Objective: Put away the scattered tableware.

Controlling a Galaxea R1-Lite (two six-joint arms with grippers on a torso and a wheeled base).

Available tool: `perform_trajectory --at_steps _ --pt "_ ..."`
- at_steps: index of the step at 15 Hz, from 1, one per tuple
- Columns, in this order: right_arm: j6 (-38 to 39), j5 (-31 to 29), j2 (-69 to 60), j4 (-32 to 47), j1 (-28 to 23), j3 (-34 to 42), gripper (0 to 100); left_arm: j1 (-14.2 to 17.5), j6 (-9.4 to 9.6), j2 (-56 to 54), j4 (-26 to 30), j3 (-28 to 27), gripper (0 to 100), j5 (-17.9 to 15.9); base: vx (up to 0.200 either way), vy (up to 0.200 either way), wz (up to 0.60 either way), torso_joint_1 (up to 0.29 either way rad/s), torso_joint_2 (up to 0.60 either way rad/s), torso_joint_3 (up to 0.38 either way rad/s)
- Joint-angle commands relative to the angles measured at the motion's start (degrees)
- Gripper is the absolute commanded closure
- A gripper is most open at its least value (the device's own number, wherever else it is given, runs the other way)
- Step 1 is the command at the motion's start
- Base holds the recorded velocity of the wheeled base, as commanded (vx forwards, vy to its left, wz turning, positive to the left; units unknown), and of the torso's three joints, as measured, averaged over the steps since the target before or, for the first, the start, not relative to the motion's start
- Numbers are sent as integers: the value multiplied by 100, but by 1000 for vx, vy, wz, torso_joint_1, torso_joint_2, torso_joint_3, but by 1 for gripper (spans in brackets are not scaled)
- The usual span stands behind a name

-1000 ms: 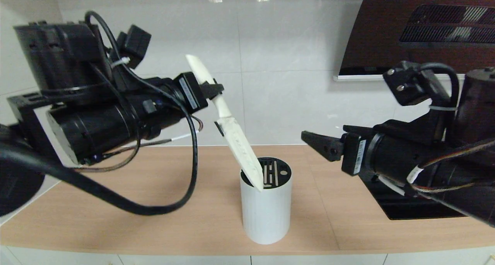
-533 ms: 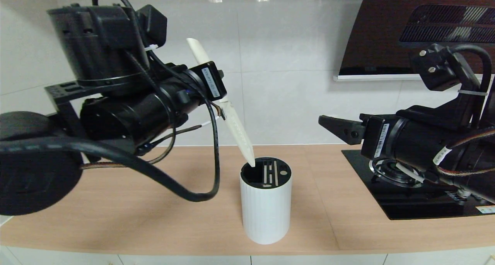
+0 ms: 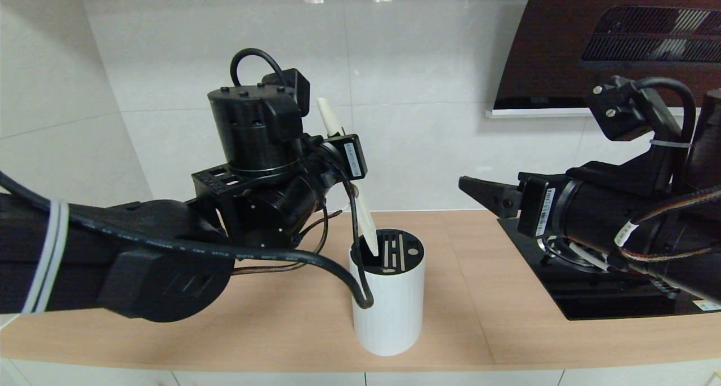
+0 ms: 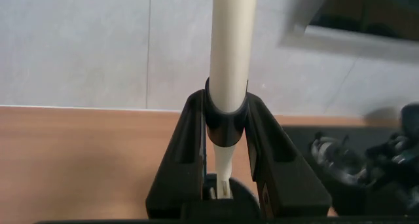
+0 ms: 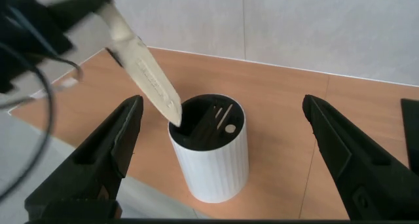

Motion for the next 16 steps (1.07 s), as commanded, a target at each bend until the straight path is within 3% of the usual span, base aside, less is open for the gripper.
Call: perform_trajectory --at_steps 1,5,16 --pt "1 -1 69 -3 3 22 0 -5 99 224 -201 77 100 13 0 0 0 0 0 0" --pt "1 -1 96 -3 3 22 0 3 301 382 -552 156 100 84 0 0 0 0 0 0" --pt "1 -1 122 -3 3 40 0 3 319 892 -833 138 100 242 0 0 0 0 0 0"
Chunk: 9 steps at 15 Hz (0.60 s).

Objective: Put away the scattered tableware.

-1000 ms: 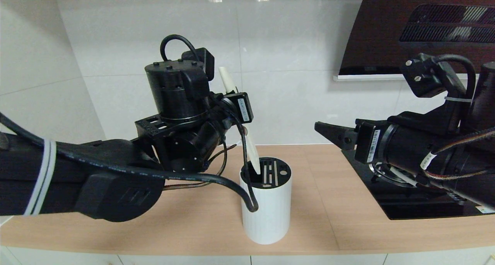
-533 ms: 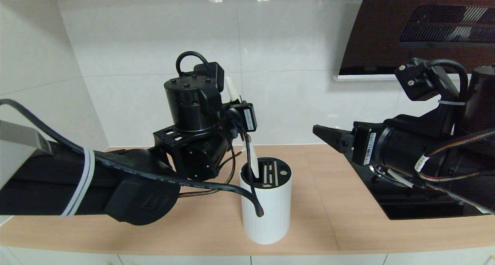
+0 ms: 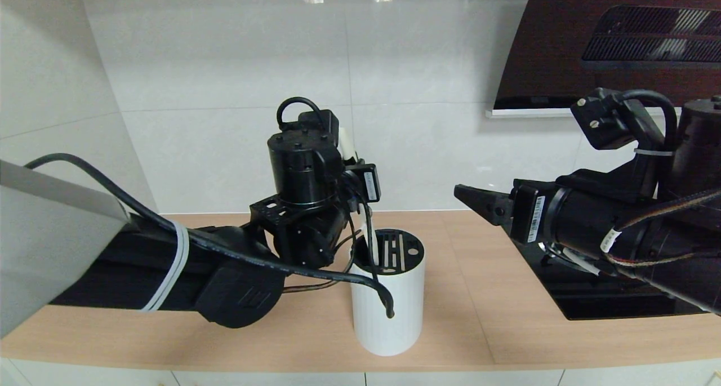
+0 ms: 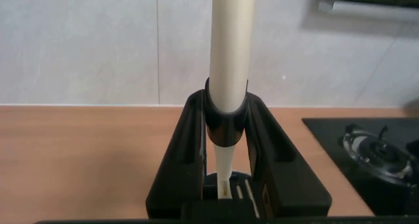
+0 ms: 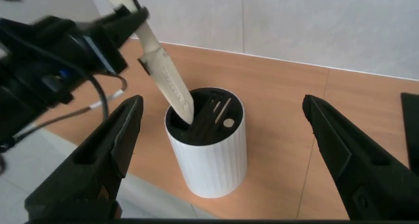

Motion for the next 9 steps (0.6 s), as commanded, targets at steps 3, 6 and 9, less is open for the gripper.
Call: perform_trajectory --at_steps 3,6,9 --pt "1 -1 20 -1 3 -1 0 -150 -28 362 -7 60 100 16 0 0 0 0 0 0" --pt "1 -1 20 -1 3 7 0 -237 -45 634 2 95 100 86 0 0 0 0 0 0" --pt "1 -1 29 -1 3 16 0 -237 -45 845 19 130 100 183 0 0 0 0 0 0"
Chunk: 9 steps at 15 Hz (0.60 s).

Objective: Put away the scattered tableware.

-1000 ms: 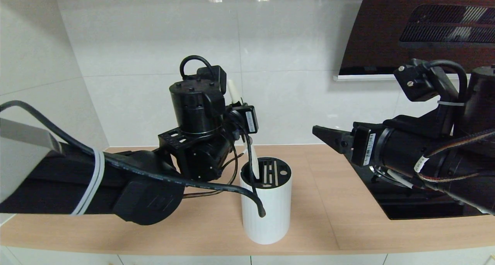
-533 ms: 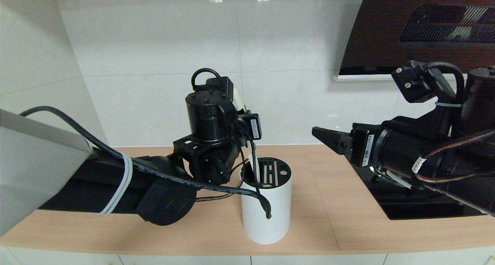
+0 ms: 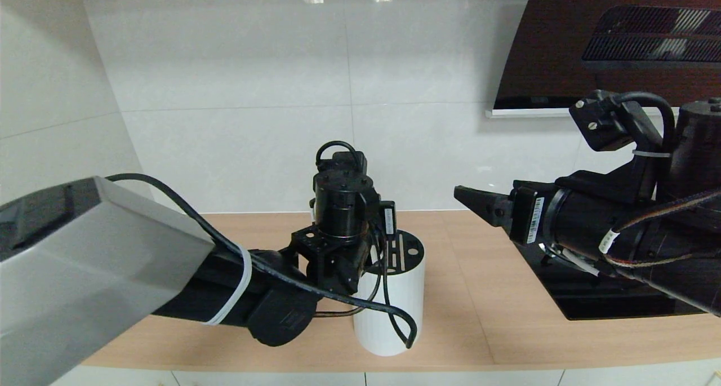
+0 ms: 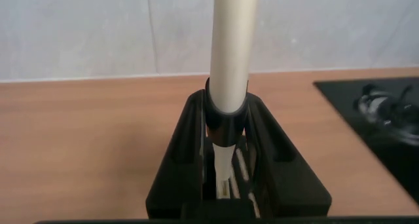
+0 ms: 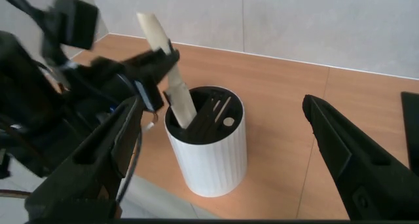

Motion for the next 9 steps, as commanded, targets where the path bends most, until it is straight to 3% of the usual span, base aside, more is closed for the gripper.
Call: perform_trajectory --at_steps 1,9 --pt "1 1 18 -3 3 1 0 -15 3 193 19 36 100 18 0 0 0 0 0 0" --pt "1 1 18 -3 3 1 0 -59 -14 351 11 80 100 27 0 0 0 0 0 0"
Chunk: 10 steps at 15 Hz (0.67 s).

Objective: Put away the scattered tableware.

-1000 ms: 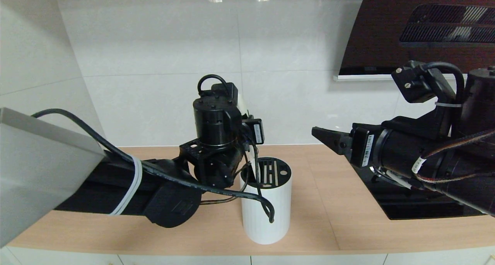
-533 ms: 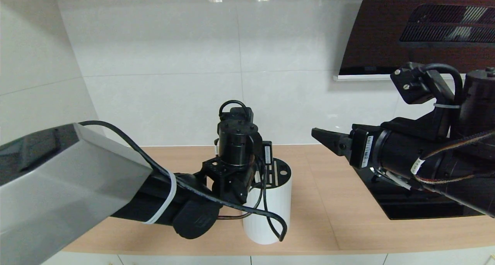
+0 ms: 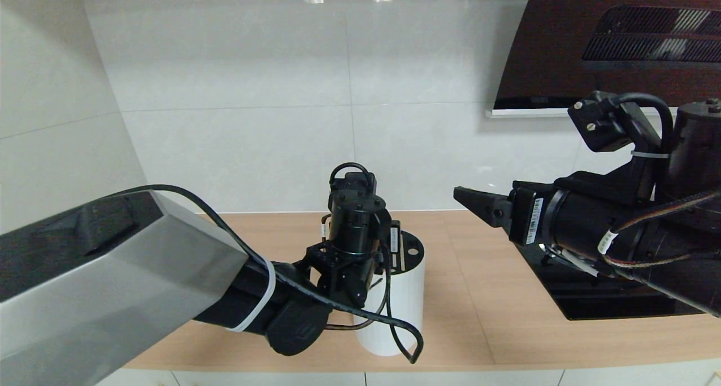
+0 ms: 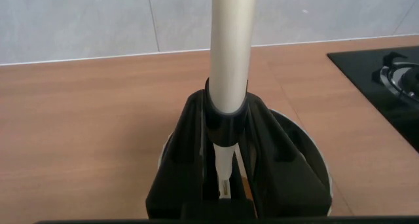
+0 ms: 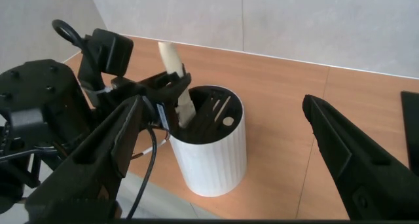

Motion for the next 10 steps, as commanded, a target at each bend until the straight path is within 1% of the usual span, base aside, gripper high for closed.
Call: perform_trajectory --at_steps 1,2,3,7,9,10 --pt "0 1 9 -1 3 -1 0 -3 -1 13 -3 1 100 5 0 0 0 0 0 0" --pt "0 1 9 -1 3 -1 0 -11 -1 13 -3 1 100 14 0 0 0 0 0 0" --pt "0 1 9 -1 3 -1 0 -11 -1 4 -12 10 0 14 0 0 0 0 0 0" --pt "0 1 9 -1 3 17 0 -29 -10 -66 -29 10 0 14 0 0 0 0 0 0" --pt "0 1 9 -1 3 17 0 -29 -71 -110 -29 1 0 14 0 0 0 0 0 0" --pt "0 1 9 -1 3 17 0 -29 -71 -119 -29 1 0 14 0 0 0 0 0 0"
